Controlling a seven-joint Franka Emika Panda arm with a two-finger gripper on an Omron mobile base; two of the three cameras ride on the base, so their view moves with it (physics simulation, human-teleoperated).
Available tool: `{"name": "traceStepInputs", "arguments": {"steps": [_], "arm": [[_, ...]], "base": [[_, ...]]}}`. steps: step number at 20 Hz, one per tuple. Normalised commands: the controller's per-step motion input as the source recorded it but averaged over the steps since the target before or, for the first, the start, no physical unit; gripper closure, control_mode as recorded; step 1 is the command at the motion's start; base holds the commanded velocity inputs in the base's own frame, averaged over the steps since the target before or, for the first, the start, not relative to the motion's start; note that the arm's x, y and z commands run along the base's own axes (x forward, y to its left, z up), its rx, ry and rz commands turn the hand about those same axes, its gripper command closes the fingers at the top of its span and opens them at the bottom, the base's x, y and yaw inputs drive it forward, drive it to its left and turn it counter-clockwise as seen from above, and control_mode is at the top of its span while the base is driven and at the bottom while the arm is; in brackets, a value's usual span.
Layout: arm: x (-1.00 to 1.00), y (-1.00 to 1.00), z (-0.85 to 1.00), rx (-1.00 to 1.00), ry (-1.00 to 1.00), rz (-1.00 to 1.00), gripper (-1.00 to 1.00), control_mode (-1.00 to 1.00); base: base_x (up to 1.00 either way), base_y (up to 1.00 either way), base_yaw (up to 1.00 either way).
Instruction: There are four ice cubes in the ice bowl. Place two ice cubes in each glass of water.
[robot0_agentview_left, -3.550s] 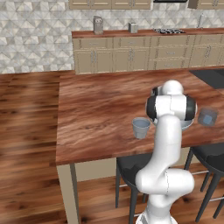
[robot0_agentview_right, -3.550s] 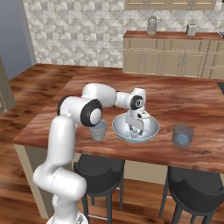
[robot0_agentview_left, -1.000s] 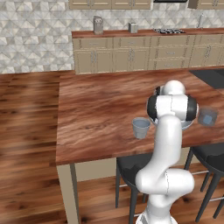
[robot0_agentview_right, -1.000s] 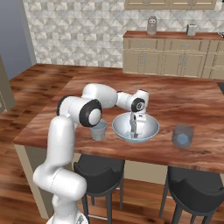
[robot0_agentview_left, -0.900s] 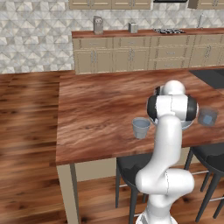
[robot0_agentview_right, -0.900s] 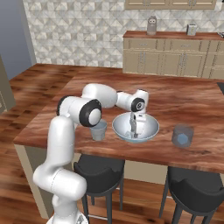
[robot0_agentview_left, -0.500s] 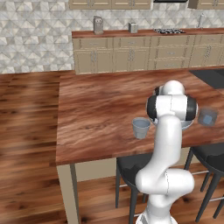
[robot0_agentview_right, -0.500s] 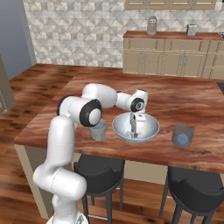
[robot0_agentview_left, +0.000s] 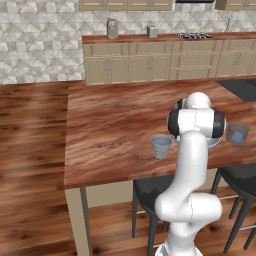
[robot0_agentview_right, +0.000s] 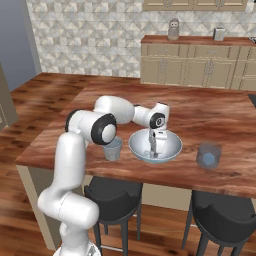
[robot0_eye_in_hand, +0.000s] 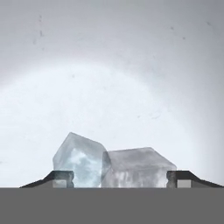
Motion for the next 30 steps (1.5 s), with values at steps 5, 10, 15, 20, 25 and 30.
{"name": "traceStepInputs", "arguments": {"steps": [5, 10, 15, 20, 25, 30], "arm": [[-0.11, -0.35, -0.36, 0.0, 0.0, 0.0, 1.0, -1.0], [-0.16, -0.2, -0.18, 0.0, -0.01, 0.0, 1.0, -1.0], [-0.19, -0.16, 0.07, 0.0, 0.0, 0.0, 1.0, -1.0], [-0.29, -0.23, 0.6, 0.0, -0.03, 0.0, 1.0, -1.0], [-0.34, -0.18, 0.87, 0.0, -0.04, 0.0, 1.0, -1.0], [-0.41, -0.47, 0.78, 0.0, -0.04, 0.03, 1.0, -1.0]], "base": [[0.0, 0.0, 0.0], [0.0, 0.0, 0.0], [0.0, 0.0, 0.0], [0.0, 0.0, 0.0], [0.0, 0.0, 0.0], [0.0, 0.0, 0.0]]}}
